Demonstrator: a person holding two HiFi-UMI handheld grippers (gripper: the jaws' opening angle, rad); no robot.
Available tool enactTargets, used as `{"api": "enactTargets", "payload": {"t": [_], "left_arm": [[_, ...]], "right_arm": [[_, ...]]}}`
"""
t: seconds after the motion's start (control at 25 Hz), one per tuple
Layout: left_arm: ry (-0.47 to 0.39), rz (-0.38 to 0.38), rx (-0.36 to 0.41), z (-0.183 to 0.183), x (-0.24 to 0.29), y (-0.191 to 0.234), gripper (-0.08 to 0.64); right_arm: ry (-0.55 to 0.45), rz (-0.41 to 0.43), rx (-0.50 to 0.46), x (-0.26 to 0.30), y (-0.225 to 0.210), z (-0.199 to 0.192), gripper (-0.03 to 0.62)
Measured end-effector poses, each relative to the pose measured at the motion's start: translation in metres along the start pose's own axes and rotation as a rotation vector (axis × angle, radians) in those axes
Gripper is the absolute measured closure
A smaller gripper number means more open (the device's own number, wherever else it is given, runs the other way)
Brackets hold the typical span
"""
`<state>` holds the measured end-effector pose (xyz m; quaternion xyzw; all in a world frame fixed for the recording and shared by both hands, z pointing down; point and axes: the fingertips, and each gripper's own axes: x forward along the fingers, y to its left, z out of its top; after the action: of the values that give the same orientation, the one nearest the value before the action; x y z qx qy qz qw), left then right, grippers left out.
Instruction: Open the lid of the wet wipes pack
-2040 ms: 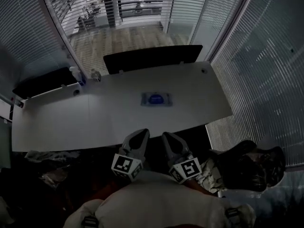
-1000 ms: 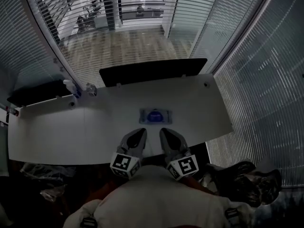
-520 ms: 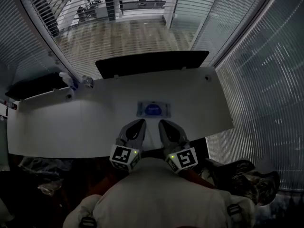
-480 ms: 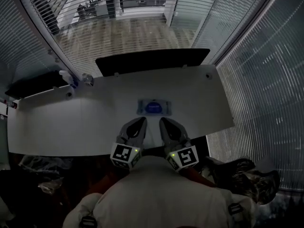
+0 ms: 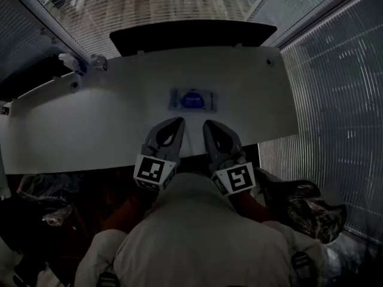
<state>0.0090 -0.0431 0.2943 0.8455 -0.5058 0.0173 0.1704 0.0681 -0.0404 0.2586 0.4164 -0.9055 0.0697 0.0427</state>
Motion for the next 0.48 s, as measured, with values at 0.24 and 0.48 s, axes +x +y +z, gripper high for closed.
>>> {"api": "enactTargets", "payload": {"t": [0.24, 0.48], "left_arm": [[0.057, -0.018, -0.014, -0.030, 0.006, 0.007, 0.557], [0.105, -0.006, -0.017, -0.052, 0.020, 0.021, 0.557]], "right_arm": [[0.058, -0.012, -0.018, 0.010, -0.008, -0.022, 0.591], [0.107, -0.016, -0.033, 0.022, -0.021, -0.043, 0.591]]}}
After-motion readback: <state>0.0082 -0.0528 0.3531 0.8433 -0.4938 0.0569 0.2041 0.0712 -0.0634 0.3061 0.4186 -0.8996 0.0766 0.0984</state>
